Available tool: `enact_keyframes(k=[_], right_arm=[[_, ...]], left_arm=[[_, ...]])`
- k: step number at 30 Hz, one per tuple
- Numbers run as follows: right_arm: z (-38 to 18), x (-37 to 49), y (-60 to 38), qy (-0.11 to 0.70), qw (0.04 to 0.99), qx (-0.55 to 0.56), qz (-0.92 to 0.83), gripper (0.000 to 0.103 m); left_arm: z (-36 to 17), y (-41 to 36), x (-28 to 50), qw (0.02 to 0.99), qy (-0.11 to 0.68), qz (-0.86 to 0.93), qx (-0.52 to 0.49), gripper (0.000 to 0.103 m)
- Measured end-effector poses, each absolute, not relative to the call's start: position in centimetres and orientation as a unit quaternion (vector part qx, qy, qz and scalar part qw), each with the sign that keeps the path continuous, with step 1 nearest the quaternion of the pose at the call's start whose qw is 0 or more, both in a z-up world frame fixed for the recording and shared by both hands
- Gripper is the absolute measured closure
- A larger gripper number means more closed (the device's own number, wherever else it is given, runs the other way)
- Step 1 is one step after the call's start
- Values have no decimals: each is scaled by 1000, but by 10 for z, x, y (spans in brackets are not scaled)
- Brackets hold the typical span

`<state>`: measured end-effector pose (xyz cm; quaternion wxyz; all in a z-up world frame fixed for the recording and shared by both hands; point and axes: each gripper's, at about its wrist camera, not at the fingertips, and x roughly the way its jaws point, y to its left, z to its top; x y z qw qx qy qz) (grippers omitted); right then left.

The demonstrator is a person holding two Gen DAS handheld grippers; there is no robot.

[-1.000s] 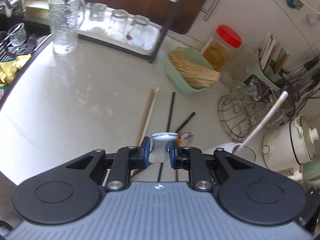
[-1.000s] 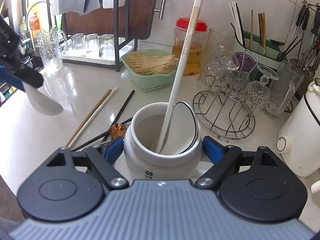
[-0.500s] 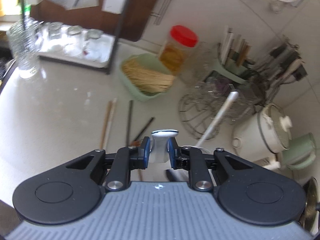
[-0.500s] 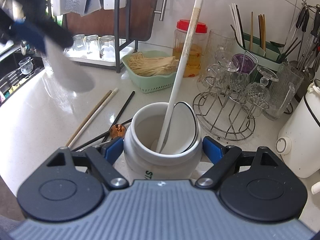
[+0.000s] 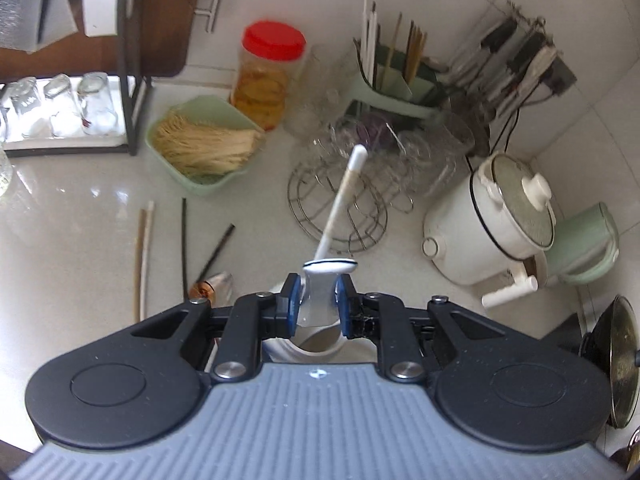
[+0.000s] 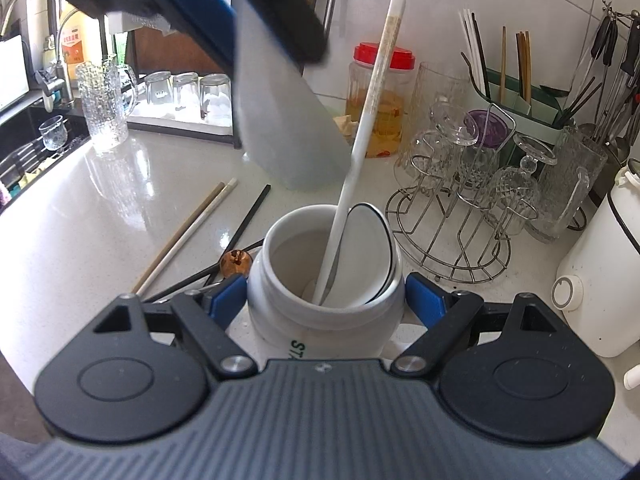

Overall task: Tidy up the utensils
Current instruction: 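Lower the ceramic spoon bowl-first into the white mug with the left tool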

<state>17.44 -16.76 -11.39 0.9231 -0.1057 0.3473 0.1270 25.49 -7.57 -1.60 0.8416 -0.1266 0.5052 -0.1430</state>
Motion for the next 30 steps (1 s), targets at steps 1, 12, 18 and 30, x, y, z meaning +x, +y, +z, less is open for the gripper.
enact_keyframes(k=[1,12,18,30], right_arm=[[-114,174,-168,347,923,-105,127,14],[-115,173,-169,343,924,-106,131,15],[-115,171,-169,338,925,-108,134,14],[-115,169,-171,334,925,-111,145,15]], left_arm=[[-17,-78,257,840,509,-142,-121,81],[-44,-95,288,800,575,-145,-91,81],[-62,-104,294,782,602,-145,-66,80],[-90,-123,309,753,640,-150,-20,80]])
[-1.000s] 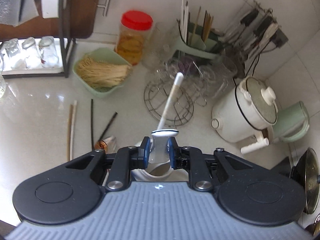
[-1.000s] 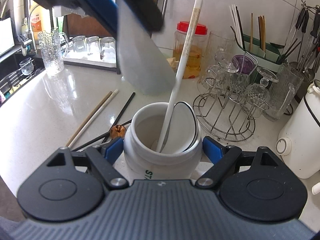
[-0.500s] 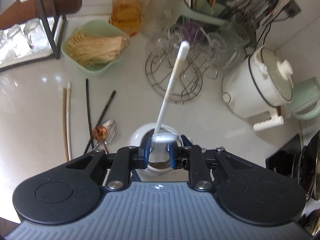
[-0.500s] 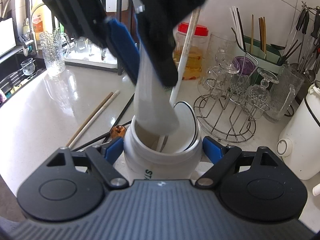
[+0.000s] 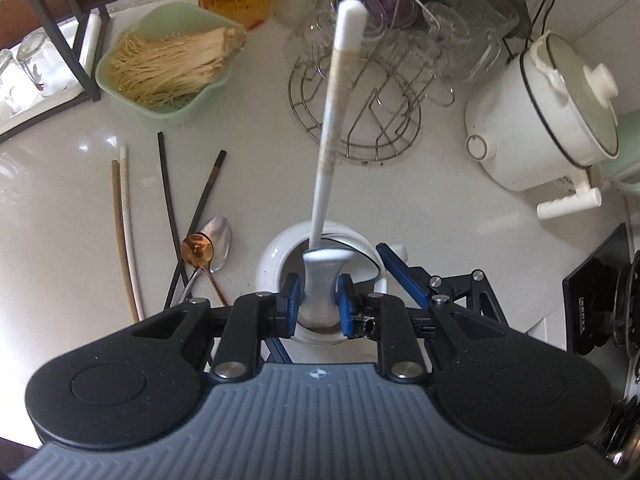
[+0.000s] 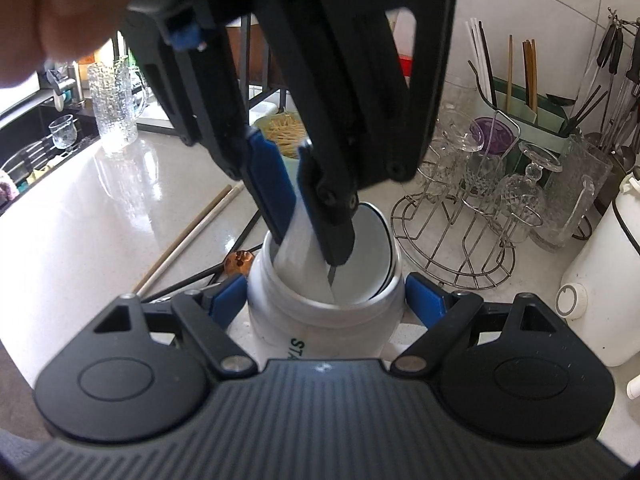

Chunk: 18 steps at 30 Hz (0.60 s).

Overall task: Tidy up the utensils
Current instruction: 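Lower the ceramic spoon bowl-first into the white mug with the left tool, then open the left tool to release the ceramic spoon in the mug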

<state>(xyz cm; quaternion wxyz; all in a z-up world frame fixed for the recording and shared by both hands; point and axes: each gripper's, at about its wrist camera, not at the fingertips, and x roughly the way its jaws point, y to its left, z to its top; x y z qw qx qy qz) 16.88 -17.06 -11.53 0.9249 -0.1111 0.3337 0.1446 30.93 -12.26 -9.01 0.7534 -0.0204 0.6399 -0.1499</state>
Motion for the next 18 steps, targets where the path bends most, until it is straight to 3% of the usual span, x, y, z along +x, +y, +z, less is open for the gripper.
enact_keyframes(k=[18], right_arm=[[-115,168,-170,331,925,-110,148,15]], left_arm=[[-70,-106,305,768,619,-156,-51,75]])
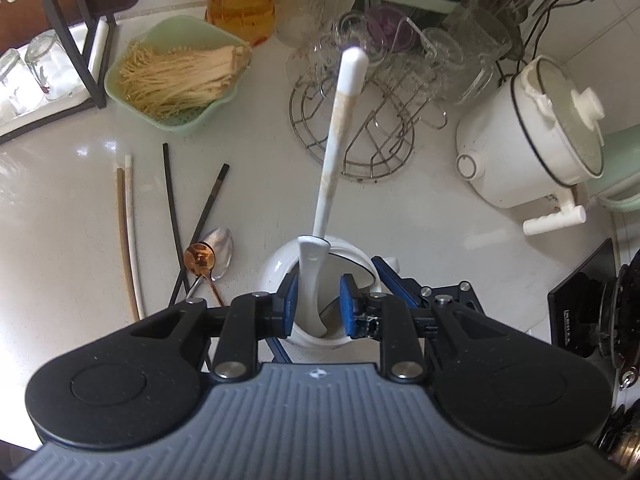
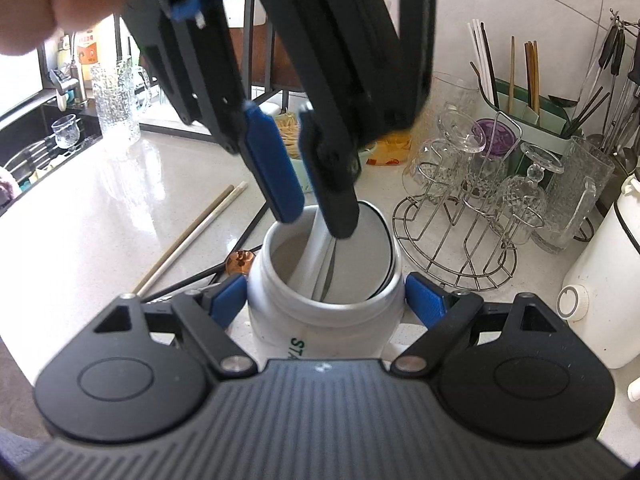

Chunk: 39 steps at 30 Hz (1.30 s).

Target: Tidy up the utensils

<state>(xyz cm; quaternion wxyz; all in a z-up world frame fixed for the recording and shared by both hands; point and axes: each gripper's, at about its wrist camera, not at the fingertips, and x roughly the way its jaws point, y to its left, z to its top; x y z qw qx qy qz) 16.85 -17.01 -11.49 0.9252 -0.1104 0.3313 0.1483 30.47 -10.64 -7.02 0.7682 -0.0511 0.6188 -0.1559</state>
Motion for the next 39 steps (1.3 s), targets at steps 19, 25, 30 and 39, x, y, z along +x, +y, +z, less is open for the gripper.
enact_keyframes(k=[19,25,30,39], right_arm=[[-114,171,-167,337,925,-106,137,14],[-114,171,-165,341,925,-105,133,14],[-113,173,-165,344,923,-106,132,14],[-113,175,-166,349,919,-113,142,14]], left_arm=[[-23,-49,253,838,516,-162,-79,70],[-30,-20,242,848,501,-148,-89,69],[-48,3,230,846,504,-146,-96,69],[-104,22,205,817,542,-172,-96,69]])
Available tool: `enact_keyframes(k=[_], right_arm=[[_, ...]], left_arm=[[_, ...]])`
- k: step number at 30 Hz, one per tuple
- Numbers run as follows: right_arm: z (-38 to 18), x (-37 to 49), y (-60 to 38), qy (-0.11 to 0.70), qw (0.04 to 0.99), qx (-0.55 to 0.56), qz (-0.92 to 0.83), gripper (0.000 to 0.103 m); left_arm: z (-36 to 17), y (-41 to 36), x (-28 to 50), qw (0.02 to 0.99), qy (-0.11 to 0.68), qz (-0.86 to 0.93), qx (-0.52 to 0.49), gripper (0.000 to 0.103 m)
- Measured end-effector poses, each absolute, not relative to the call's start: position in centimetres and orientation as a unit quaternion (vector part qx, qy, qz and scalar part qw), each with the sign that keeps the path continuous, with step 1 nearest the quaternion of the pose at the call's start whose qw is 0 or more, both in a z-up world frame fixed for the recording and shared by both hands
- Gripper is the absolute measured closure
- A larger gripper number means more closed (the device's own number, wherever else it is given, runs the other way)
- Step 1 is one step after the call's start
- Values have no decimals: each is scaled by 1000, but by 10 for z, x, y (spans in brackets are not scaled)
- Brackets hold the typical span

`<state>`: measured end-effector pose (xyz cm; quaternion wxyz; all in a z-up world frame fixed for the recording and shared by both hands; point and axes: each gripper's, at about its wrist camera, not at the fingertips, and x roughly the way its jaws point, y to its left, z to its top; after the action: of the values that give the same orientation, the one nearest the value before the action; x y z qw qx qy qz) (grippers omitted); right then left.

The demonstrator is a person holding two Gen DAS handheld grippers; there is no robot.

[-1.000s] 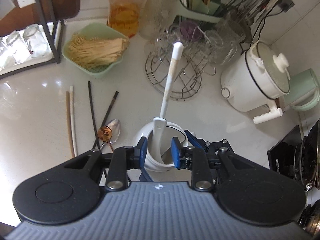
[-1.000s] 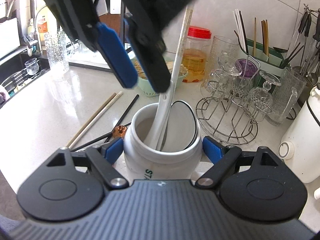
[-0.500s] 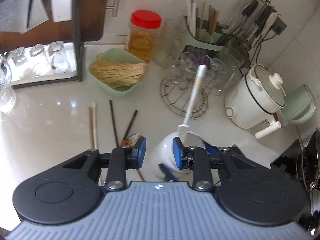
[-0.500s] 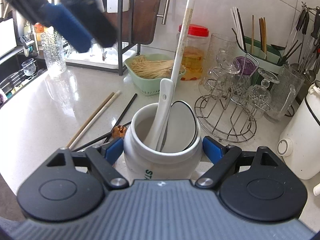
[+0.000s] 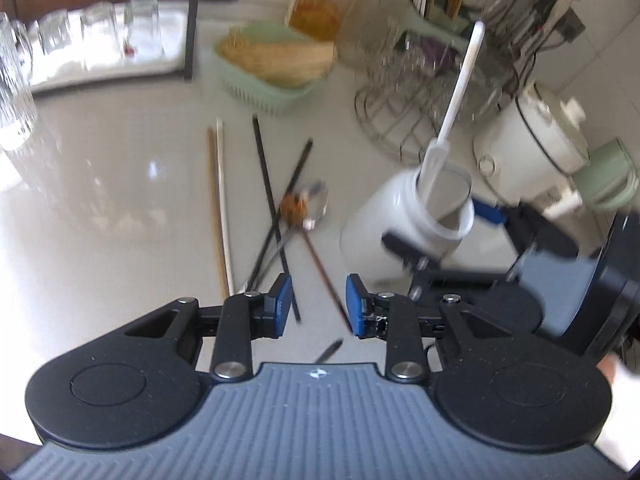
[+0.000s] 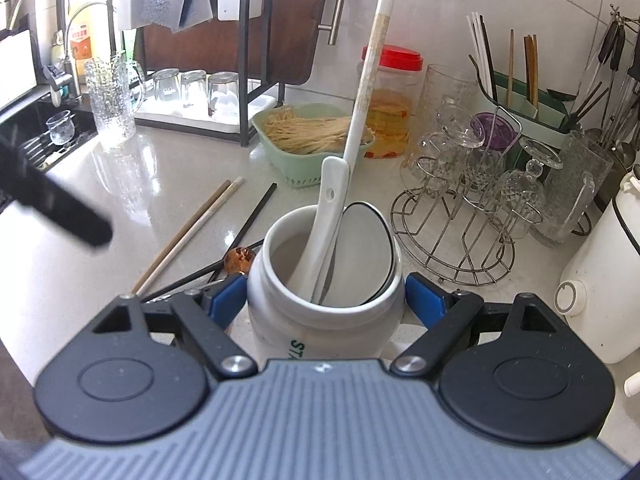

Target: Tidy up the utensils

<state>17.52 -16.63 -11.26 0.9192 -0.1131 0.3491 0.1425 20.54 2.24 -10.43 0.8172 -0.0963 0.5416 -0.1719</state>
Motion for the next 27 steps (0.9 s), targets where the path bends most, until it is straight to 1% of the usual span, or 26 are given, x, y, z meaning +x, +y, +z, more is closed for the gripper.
enact_keyframes(k=[7,13,17,22,27], right_arm=[[-111,179,-165,361,914,-116,144,14],[-111,180,-164,366,913,-115,141,14],[-111,180,-164,368,912,-115,141,14],[-111,180,-165,367,913,-112,139,14],[-112,179,-164,366,915,-109,132,14]], left_arm=[[-147,19,193,795,563,-218,-61,69],[-175,-4,188,781,563,-270,3,69],[-191,-16,189,765,569,-300,14,69],[-203,-37,188,751,573,-323,54,69],[-204,-50,188,755,557,-334,89,71]])
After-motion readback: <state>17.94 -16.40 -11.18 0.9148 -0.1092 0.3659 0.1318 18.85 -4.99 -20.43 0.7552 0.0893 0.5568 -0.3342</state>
